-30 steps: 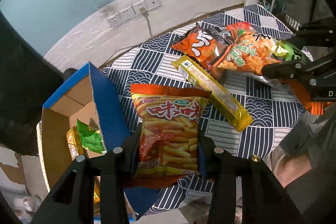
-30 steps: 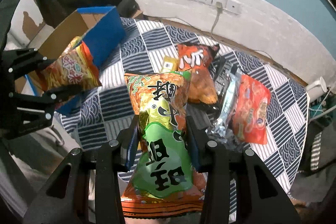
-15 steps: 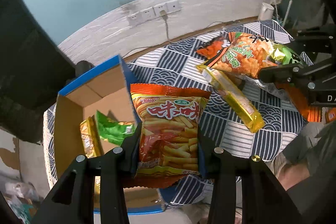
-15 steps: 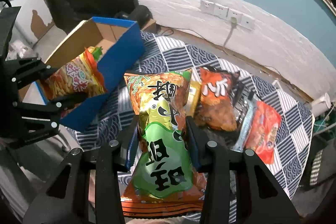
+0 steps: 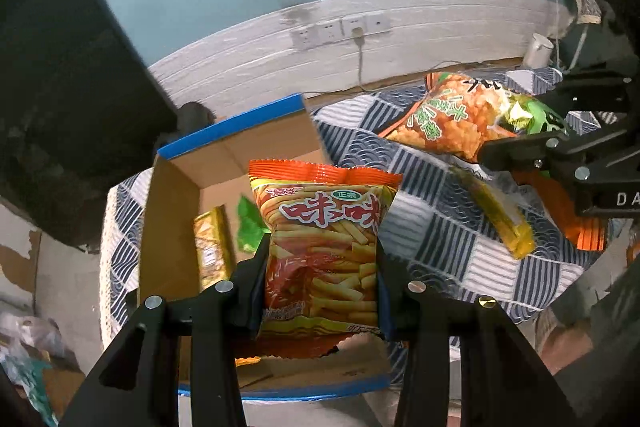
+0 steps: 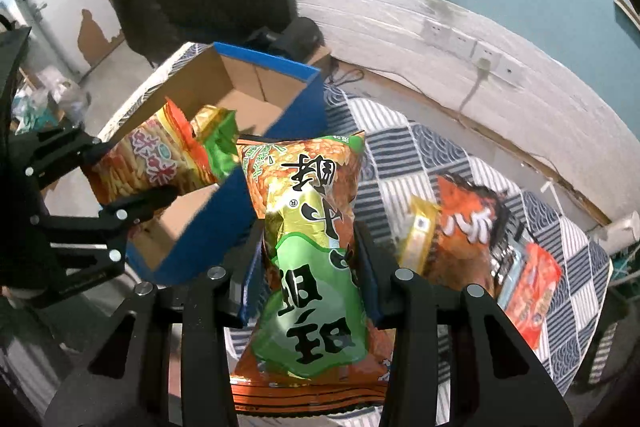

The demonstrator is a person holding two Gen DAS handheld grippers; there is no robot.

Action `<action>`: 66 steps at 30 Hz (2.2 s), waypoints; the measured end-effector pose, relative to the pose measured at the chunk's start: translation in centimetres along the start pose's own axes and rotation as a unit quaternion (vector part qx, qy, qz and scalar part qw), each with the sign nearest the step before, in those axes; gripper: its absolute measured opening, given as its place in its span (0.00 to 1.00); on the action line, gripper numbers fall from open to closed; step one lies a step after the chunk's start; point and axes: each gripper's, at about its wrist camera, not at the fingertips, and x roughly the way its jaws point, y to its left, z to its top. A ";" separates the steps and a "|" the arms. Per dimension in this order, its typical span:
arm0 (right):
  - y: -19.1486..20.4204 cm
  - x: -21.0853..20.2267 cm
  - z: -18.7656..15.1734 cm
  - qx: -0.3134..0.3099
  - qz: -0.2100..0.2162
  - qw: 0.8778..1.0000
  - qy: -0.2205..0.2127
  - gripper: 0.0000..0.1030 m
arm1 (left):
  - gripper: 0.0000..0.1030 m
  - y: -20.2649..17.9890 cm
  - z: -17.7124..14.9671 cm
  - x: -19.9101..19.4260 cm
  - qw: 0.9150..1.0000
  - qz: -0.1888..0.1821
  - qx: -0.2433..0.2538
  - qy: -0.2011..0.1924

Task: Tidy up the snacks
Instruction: 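Carry both held bags over the cardboard box with both tools, then open both tools to drop the bags into the box, then move both tools back over the remaining snacks on the table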

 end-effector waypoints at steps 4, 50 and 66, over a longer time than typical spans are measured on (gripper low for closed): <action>1.9 1.3 1.6 -0.011 0.011 1.000 0.007 0.40 | 0.43 1.8 -0.6 0.1 1.000 0.009 -0.015 0.000; 5.3 3.5 4.6 -0.057 0.004 0.998 0.017 0.60 | 0.63 9.4 -1.4 0.2 0.994 0.040 -0.100 0.002; -3.1 -0.4 -0.9 -0.016 -0.035 0.999 0.012 0.63 | 0.69 1.1 2.3 -0.2 1.000 -0.003 -0.020 -0.002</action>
